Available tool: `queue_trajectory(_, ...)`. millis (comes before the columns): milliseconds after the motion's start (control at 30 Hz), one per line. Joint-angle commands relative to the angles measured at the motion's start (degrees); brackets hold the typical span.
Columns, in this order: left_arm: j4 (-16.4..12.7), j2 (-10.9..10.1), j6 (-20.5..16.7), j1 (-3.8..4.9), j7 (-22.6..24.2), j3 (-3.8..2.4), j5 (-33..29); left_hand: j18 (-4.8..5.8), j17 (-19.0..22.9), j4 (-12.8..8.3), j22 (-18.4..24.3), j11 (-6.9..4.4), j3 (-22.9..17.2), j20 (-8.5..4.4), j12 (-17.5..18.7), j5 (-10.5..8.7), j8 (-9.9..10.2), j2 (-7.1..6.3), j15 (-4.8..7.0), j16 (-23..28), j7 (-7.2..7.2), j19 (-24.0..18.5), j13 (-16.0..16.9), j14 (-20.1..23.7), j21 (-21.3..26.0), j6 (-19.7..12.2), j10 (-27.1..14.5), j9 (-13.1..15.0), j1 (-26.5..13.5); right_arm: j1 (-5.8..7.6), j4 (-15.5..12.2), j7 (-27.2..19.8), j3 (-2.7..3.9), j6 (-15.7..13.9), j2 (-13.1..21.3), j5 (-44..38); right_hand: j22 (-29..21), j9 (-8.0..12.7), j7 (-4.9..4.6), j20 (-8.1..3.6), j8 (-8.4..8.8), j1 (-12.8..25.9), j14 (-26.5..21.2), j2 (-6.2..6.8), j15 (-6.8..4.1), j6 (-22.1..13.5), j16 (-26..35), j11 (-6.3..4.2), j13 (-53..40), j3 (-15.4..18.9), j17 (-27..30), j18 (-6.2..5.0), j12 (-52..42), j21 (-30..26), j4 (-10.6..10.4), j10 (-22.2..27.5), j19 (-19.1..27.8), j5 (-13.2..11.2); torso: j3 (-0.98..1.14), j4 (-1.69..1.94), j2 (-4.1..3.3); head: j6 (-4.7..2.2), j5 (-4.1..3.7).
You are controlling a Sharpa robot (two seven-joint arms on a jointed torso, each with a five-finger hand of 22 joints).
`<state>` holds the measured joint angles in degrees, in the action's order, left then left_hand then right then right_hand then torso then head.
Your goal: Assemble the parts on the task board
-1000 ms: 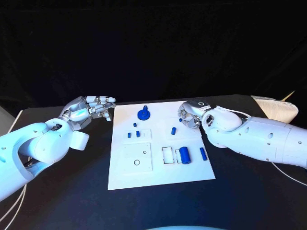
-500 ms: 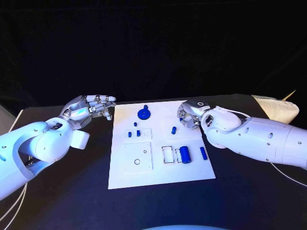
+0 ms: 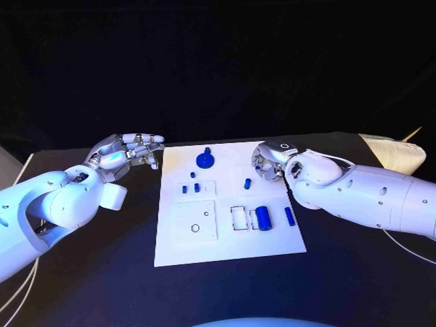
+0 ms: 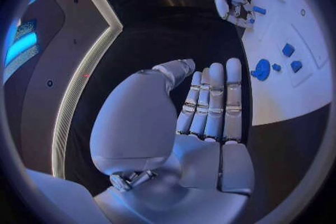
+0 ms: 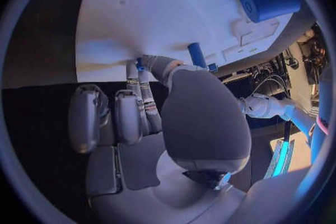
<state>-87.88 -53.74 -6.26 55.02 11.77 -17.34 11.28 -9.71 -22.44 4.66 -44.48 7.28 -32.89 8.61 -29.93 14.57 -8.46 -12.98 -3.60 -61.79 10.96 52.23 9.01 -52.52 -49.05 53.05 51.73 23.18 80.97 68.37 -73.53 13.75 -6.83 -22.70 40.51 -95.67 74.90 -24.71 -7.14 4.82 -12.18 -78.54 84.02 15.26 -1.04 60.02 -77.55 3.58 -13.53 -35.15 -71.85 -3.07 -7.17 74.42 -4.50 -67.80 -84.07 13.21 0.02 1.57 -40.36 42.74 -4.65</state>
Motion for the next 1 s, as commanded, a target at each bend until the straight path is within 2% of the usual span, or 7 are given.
queue_trajectory(33,-0.2,0.0,0.1,-0.02,-0.1,-0.06,-0.4,-0.91,0.1,-0.2,0.1,0.31,0.0,-0.01,-0.1,0.28,0.1,-0.12,0.18,0.2,0.32,0.3,-0.1,-0.3,0.3,-0.2,0.1,-0.1,0.7,-0.64,-0.3,-0.2,-0.37,2.8,-0.4,-1.0,4.3,-0.3,0.14,-0.69,-0.44,-1.0,2.7,-1.29,-0.45,1.0,-0.5,-0.20,0.3,-1.3,-0.1,-0.23,0.4,0.7,1.0,-1.2,-2.4,-1.6,0.01,0.02,-0.01,0.11,0.01)
queue_trajectory(233,-0.2,-0.1,0.0,-0.02,-0.3,-0.06,-0.4,-0.90,0.1,-0.2,0.1,0.35,0.0,-0.01,-0.1,0.28,0.1,-0.11,0.16,0.2,0.37,0.4,-0.1,-0.3,0.3,-0.3,0.1,-0.1,0.7,-0.72,-0.2,1.1,-0.40,1.6,-0.6,-2.9,5.0,-0.8,0.51,-1.06,-1.00,-2.9,2.7,-3.15,-0.85,2.6,-1.1,-0.75,0.4,-4.2,-0.5,-0.06,0.4,1.5,3.8,-3.7,-2.6,-2.7,0.02,-0.01,-0.02,0.26,-0.03)
queue_trajectory(567,-0.3,-0.3,0.1,-0.02,-0.6,-0.06,-0.3,-0.89,0.1,-0.3,0.2,0.42,0.1,-0.01,0.0,0.28,0.2,-0.15,0.13,0.3,0.45,0.4,-0.2,-0.3,0.3,-0.4,-0.1,-0.2,0.8,-0.76,-0.4,2.4,-0.42,-0.2,-0.7,-4.5,5.2,-1.0,0.70,-1.19,-1.08,-2.7,2.7,-3.37,-0.99,3.1,-1.1,-0.94,0.4,-4.9,-0.3,-0.01,0.6,1.7,4.7,-4.5,-2.6,-4.0,0.05,-0.07,0.01,0.54,-0.03)
queue_trajectory(1000,-0.1,-0.5,-0.2,-0.02,-0.8,-0.06,-0.3,-0.86,0.1,-0.3,0.3,0.63,0.2,0.07,0.3,0.29,0.5,-0.24,-0.02,0.5,0.65,0.5,-0.4,-0.3,0.5,-1.0,-0.6,-0.3,0.8,-0.81,-1.3,2.6,-0.42,-5.5,-0.2,-4.7,5.5,-1.1,0.74,-1.24,-1.15,-2.5,2.7,-3.18,-1.05,3.4,-1.0,-0.99,0.3,-5.1,-0.2,0.07,0.7,2.1,5.1,-4.9,-2.7,-3.8,0.05,0.01,0.04,0.39,-0.19)
